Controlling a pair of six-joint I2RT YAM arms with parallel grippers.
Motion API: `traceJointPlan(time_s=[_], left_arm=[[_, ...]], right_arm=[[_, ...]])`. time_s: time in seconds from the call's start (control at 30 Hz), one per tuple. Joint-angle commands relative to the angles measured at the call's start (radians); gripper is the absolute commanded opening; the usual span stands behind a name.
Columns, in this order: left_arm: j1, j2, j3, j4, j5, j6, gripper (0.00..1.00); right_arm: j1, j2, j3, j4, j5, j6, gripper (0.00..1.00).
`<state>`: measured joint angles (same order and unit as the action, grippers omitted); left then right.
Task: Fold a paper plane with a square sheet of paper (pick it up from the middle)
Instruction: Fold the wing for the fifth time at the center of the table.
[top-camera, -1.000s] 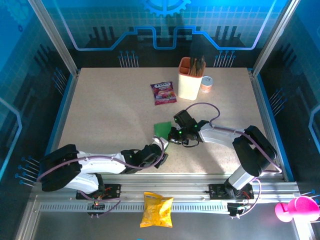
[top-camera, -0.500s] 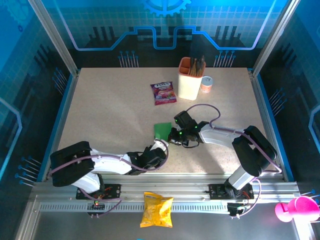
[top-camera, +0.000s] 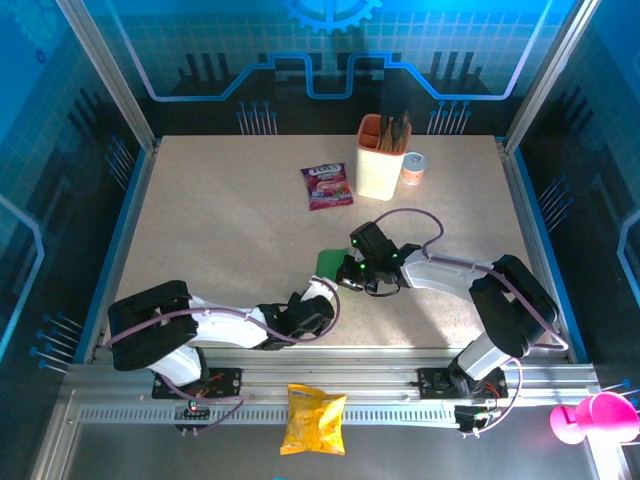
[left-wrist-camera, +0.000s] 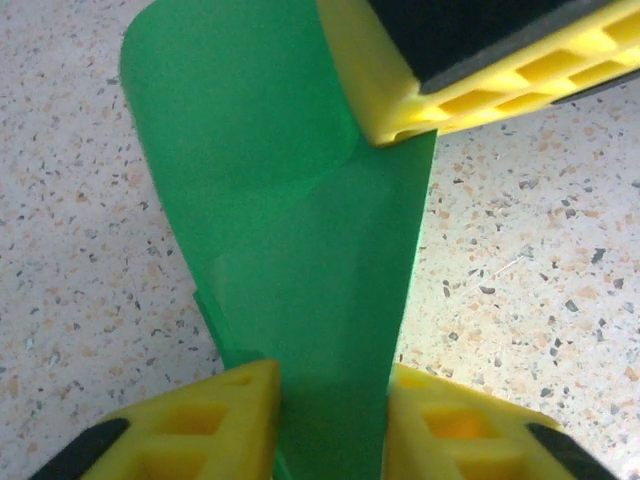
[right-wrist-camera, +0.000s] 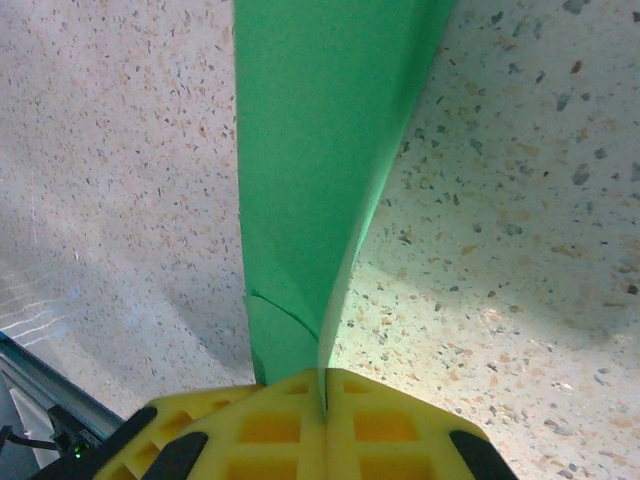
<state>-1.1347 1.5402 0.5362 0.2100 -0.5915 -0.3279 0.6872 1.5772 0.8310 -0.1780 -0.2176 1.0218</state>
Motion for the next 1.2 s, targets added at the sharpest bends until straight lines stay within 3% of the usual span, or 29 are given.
traceJointPlan(time_s=[0.0, 0.07, 0.27, 0.57, 0.73, 0.87, 1.07, 1.17], left_arm=[[-0.004, 0.018, 0.026, 0.009, -0.014, 0.016, 0.25], [-0.003, 0.023, 0.033, 0.002, -0.009, 0.016, 0.26], [-0.002, 0.025, 0.045, -0.012, 0.015, 0.015, 0.43], [0.000, -0.008, 0.029, -0.001, 0.016, 0.013, 0.31], [0.001, -0.007, 0.037, -0.007, 0.015, 0.012, 0.39], [0.001, -0.015, 0.036, -0.005, 0.015, 0.012, 0.40], [0.003, -0.017, 0.033, 0.005, 0.018, 0.010, 0.21], [0.007, -0.015, 0.036, 0.003, 0.027, 0.009, 0.28]], right_arm=[[0.020, -0.016, -0.009, -0.001, -0.014, 0.012, 0.00], [0.021, -0.012, -0.007, -0.001, -0.014, 0.012, 0.00], [0.026, 0.002, -0.003, 0.000, -0.013, 0.012, 0.00], [0.031, 0.012, 0.002, -0.002, -0.010, 0.011, 0.00], [0.032, 0.018, 0.001, 0.000, -0.008, 0.012, 0.00], [0.034, 0.019, 0.002, 0.002, -0.009, 0.013, 0.00], [0.034, 0.024, 0.000, 0.003, -0.010, 0.012, 0.00], [0.034, 0.024, -0.001, 0.005, -0.008, 0.013, 0.00]])
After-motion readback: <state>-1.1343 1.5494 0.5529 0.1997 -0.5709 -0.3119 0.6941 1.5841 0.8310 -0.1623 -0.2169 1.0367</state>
